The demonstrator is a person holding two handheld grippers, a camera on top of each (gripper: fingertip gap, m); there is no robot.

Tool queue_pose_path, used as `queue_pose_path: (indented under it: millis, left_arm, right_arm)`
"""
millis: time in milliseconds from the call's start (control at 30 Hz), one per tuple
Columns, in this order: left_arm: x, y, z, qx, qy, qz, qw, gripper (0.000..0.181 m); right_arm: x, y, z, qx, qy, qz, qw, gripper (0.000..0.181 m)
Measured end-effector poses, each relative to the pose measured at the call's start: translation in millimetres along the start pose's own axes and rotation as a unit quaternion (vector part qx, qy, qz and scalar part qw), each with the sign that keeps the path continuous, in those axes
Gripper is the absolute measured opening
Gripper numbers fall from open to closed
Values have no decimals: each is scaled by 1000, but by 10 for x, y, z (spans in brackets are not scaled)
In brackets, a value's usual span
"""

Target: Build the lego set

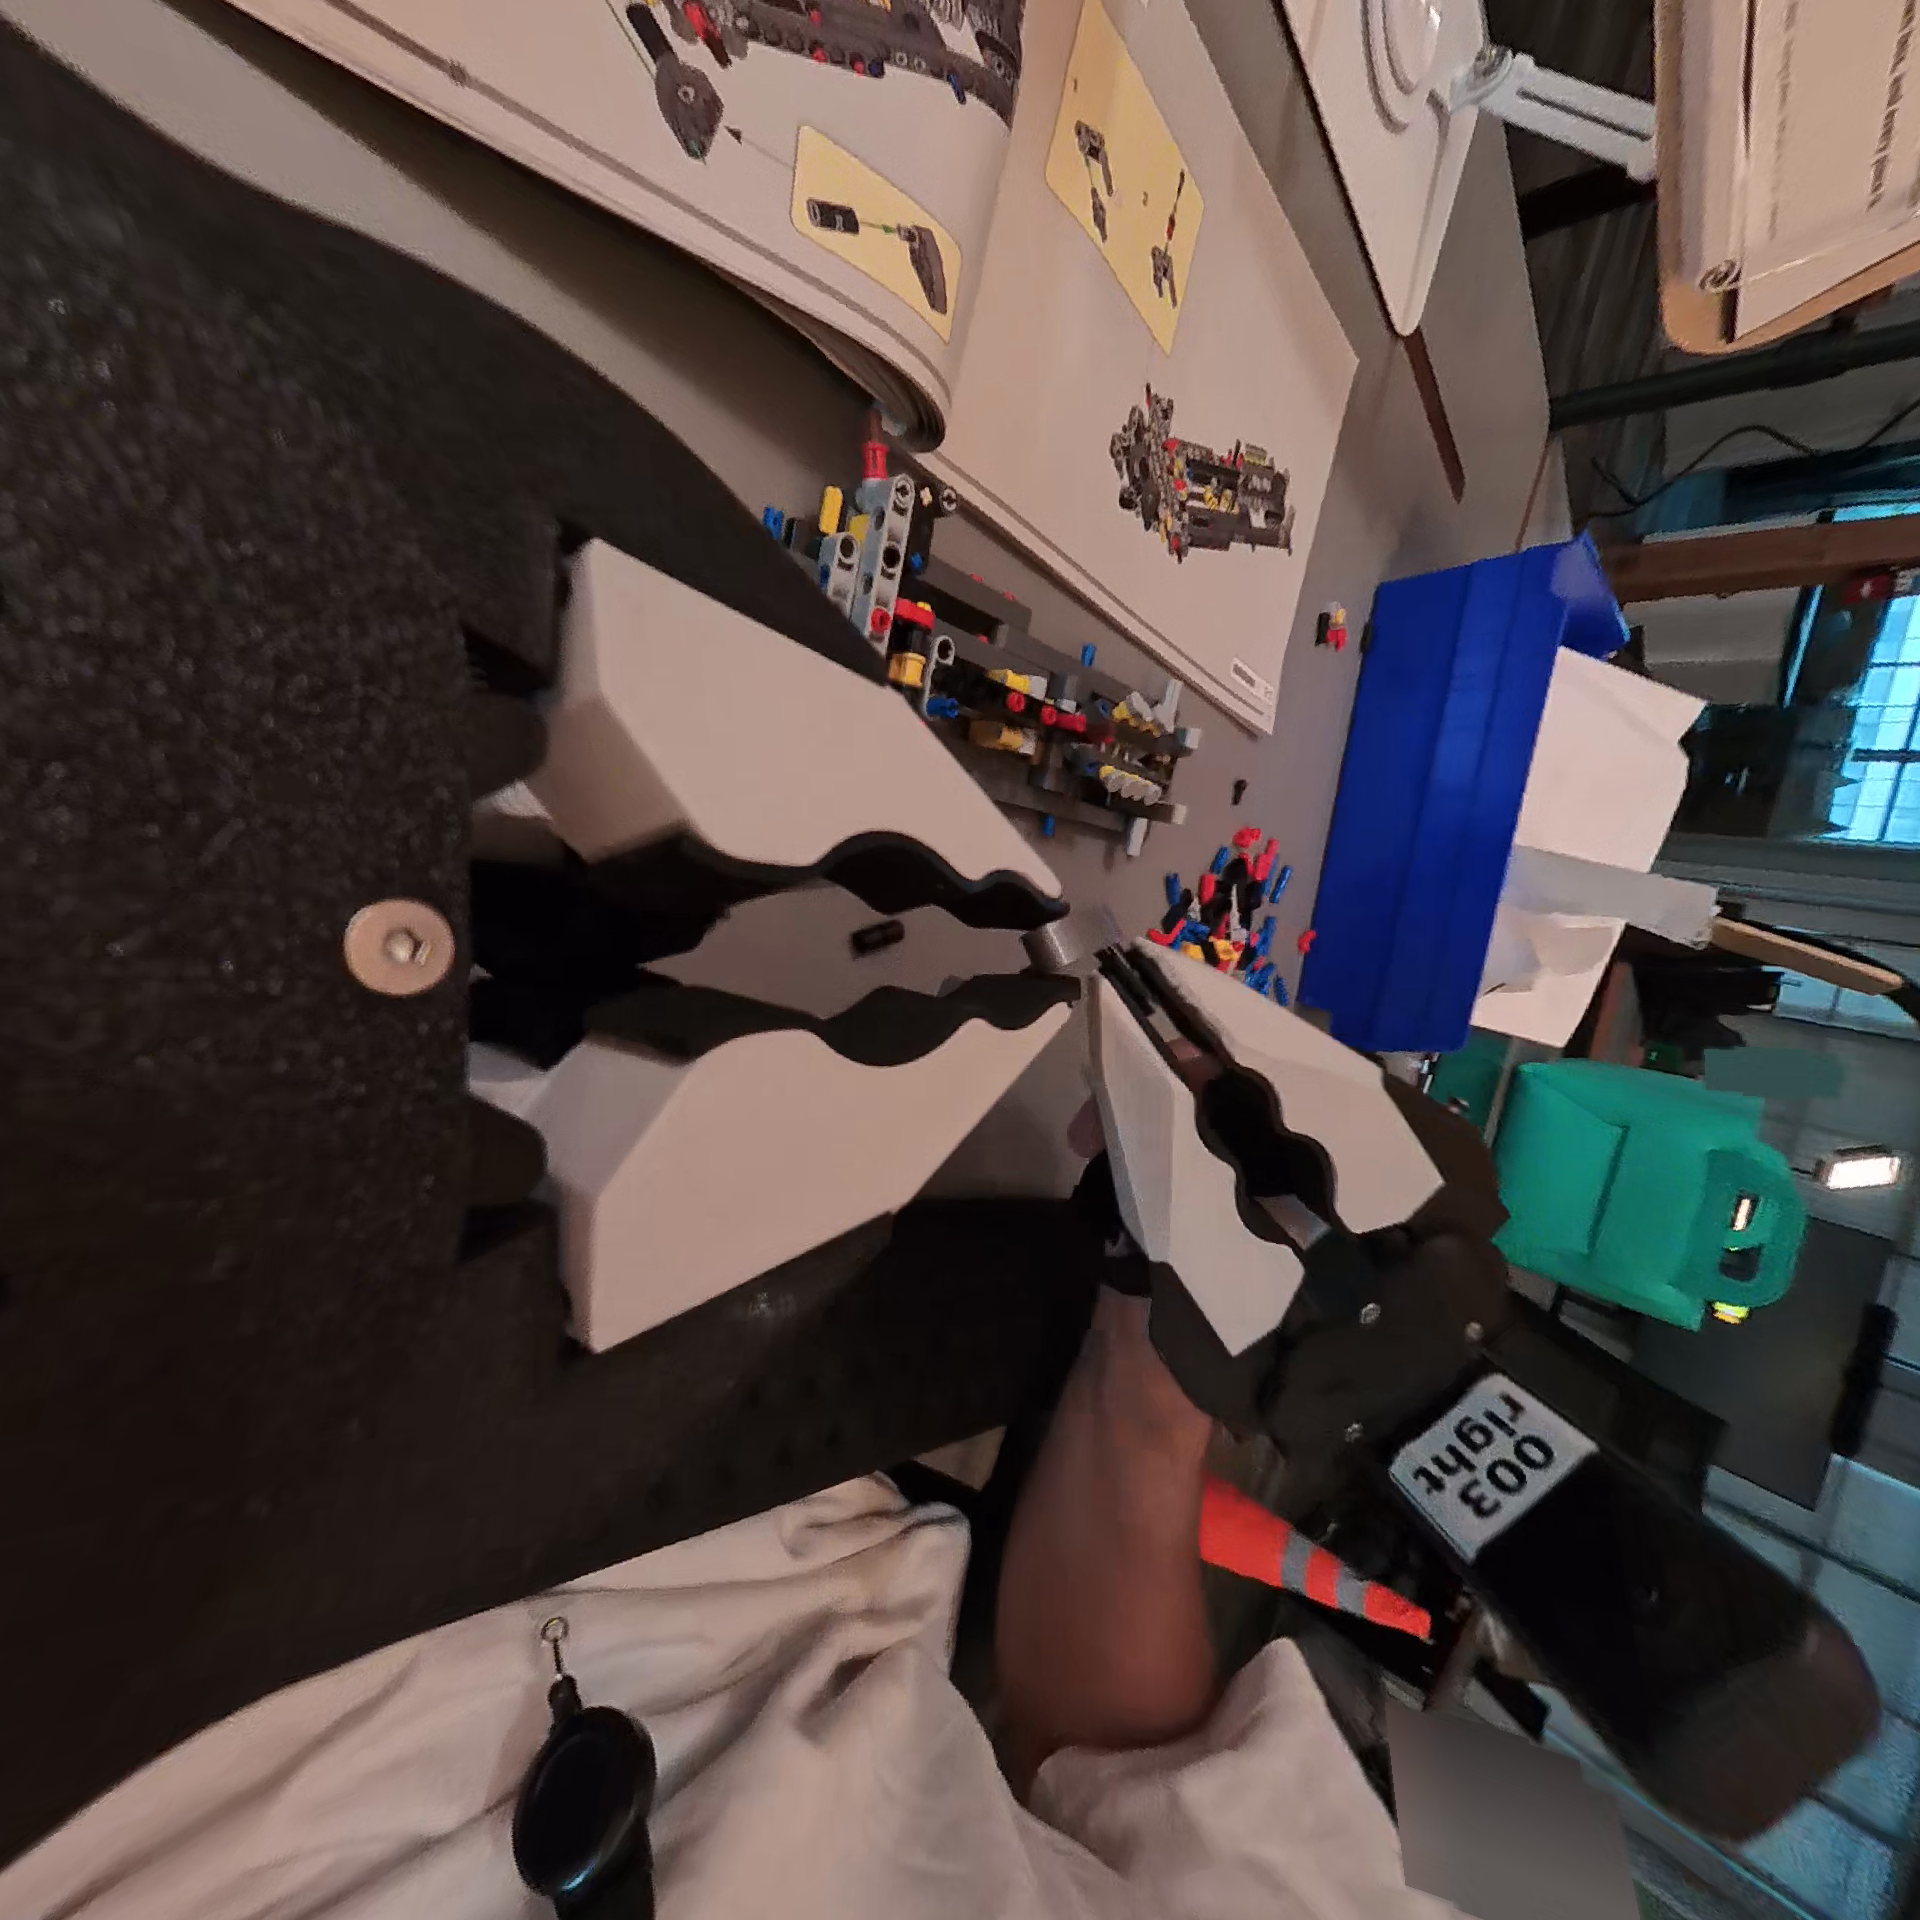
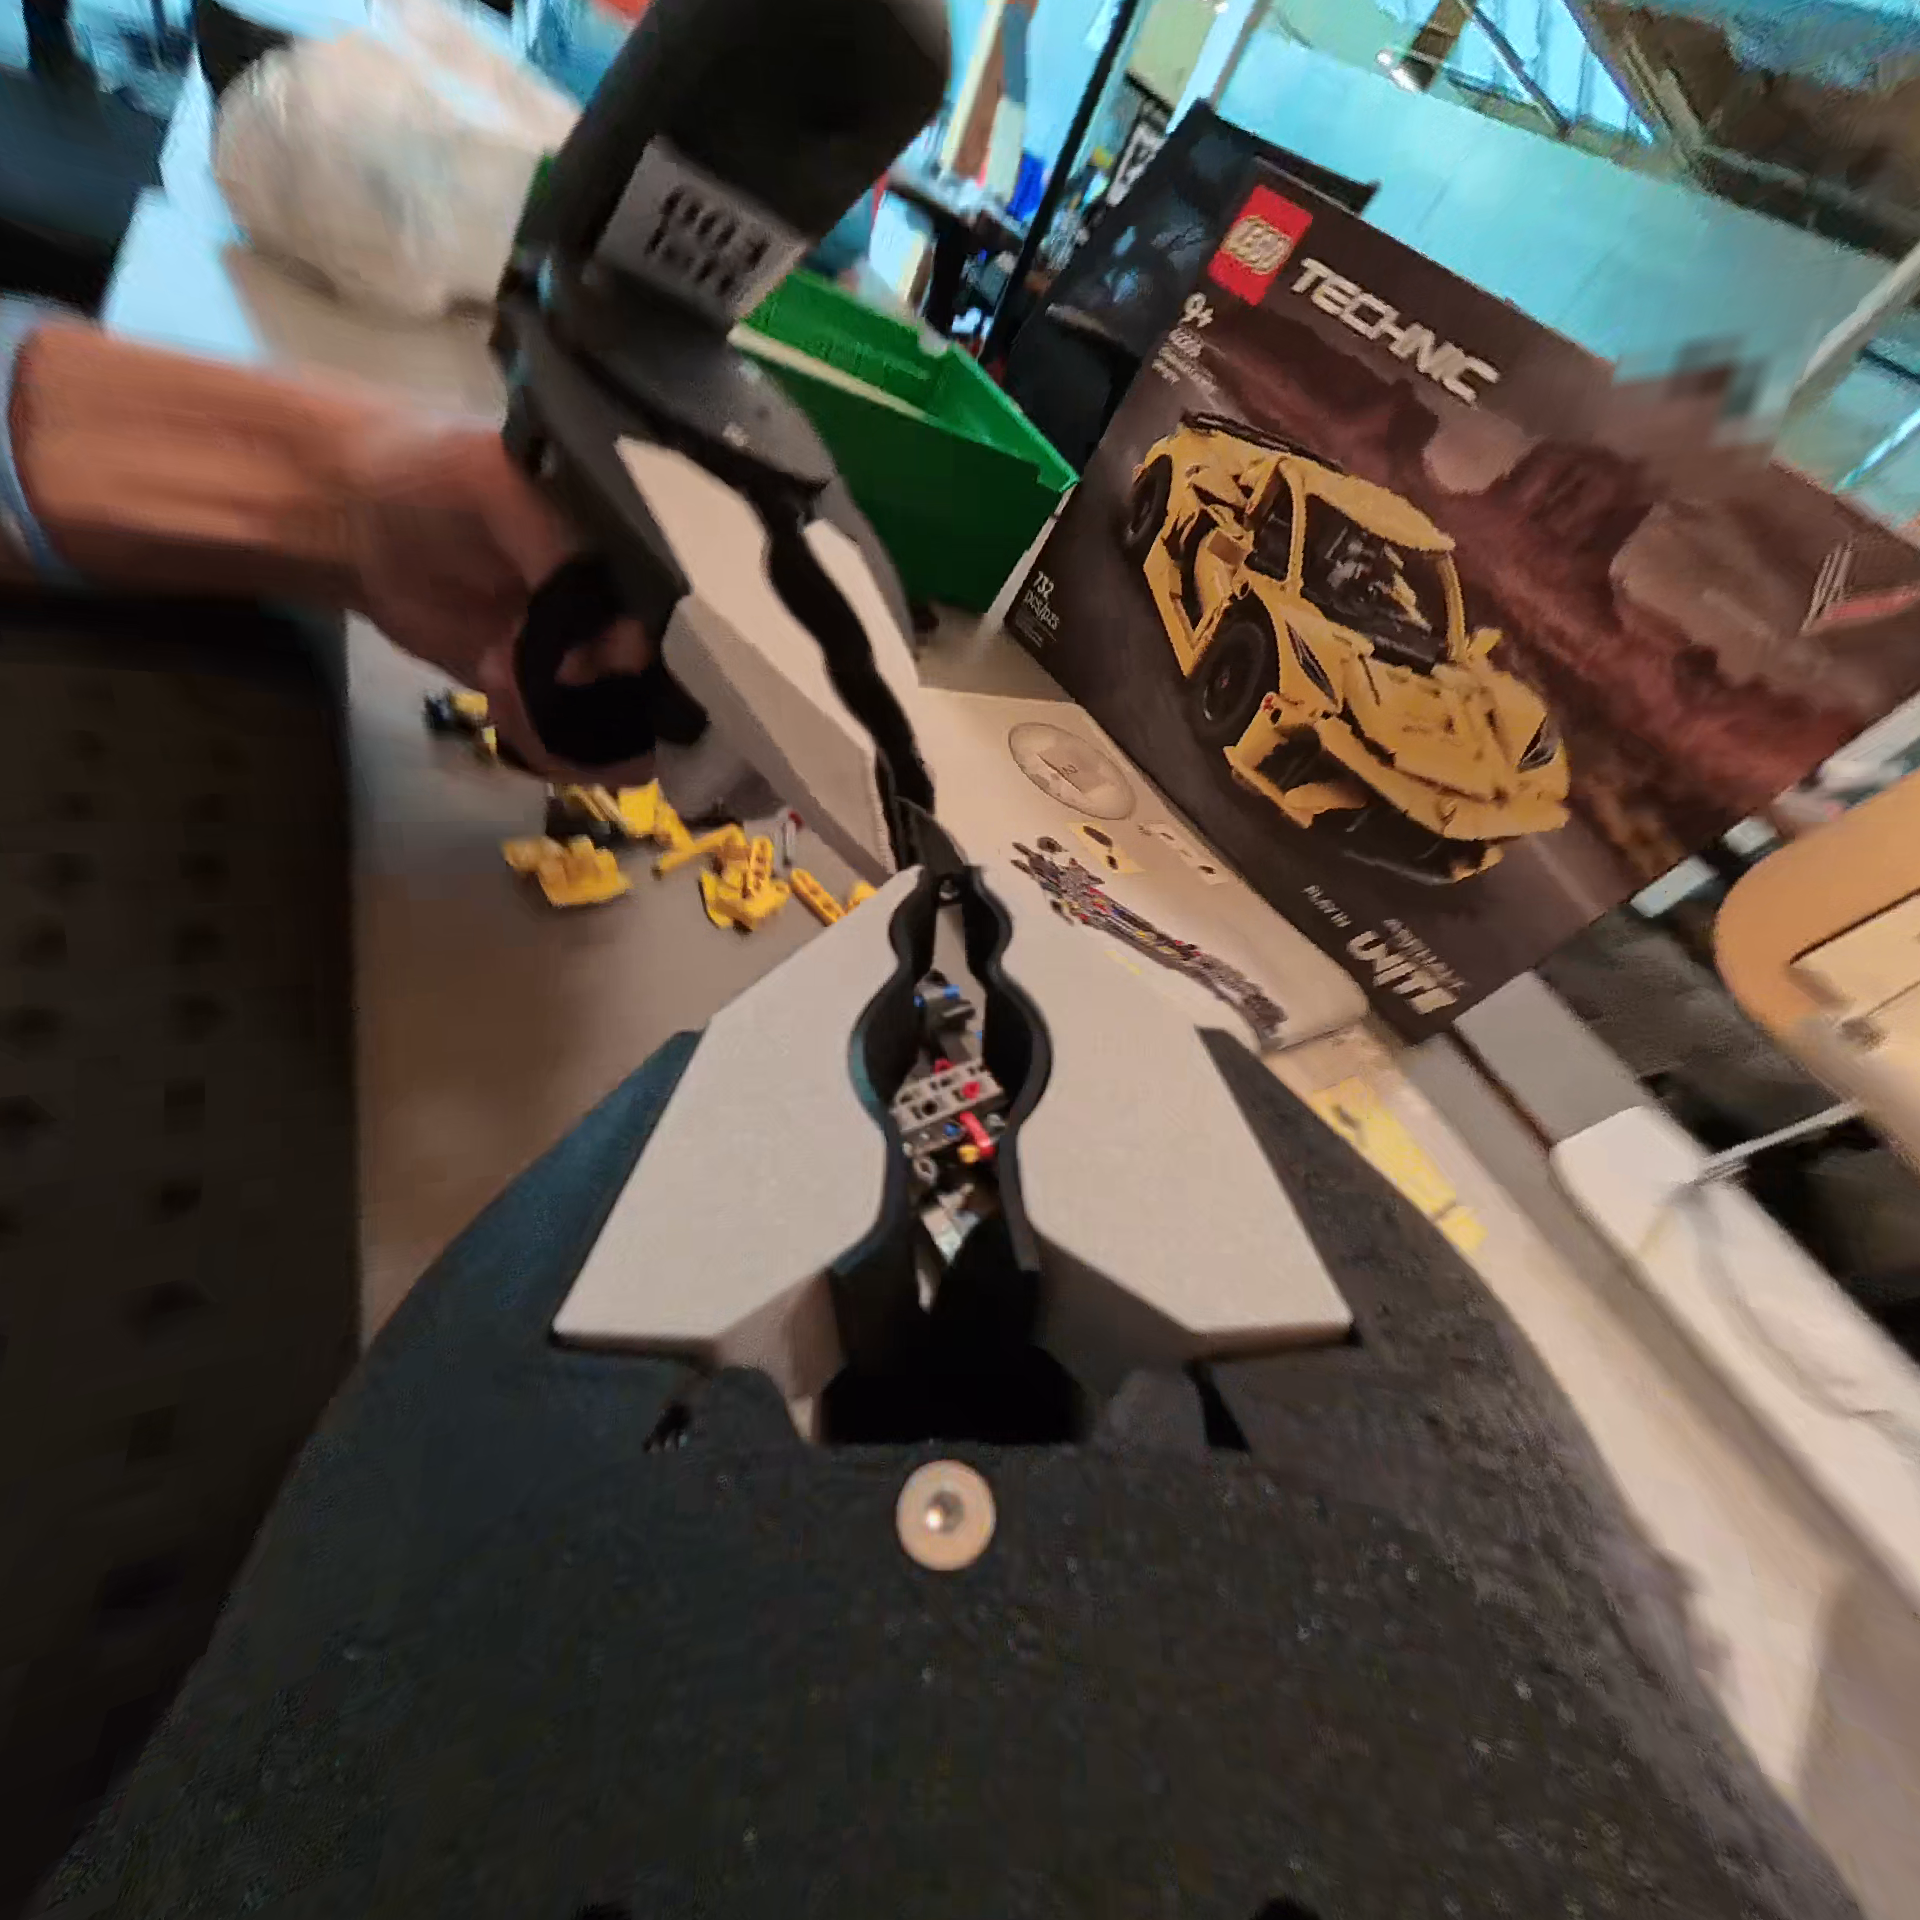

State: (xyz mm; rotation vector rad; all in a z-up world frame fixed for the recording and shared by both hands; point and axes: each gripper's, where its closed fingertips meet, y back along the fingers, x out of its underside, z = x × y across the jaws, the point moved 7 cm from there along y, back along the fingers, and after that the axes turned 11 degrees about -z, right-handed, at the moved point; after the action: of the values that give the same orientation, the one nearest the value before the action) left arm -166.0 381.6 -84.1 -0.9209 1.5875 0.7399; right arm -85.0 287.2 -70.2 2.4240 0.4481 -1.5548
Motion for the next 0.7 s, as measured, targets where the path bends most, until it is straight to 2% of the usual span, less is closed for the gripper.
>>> queue_pose_path:
  millis: [100,233,467,533,600,700]
  left_arm:
    - [-16,-5,30,-21,-13,-5,1000,7]
    - [-32,10,51,-48,-40,-9,998,7]
    - [-63,12,27,-52,-33,-30,998,7]
    - [-77,-7,8,-69,-65,-34,995,7]
    - [-106,-17,-16,-83,-93,-44,991,7]
    - [-126,-34,-33,-115,-141,-47,982,7]
  right_arm:
    - [31,-28,-37,26,-75,-16,997,4]
    - [35,-78,-38,56,-79,-16,995,3]
    - [-15,-87,11,85,35,-20,996,3]
    - [-15,-79,-19,93,-14,-31,995,3]
    - [-19,-70,-58,98,-110,-64,987,4]
    - [25,-82,-104,107,-255,-114,954,3]
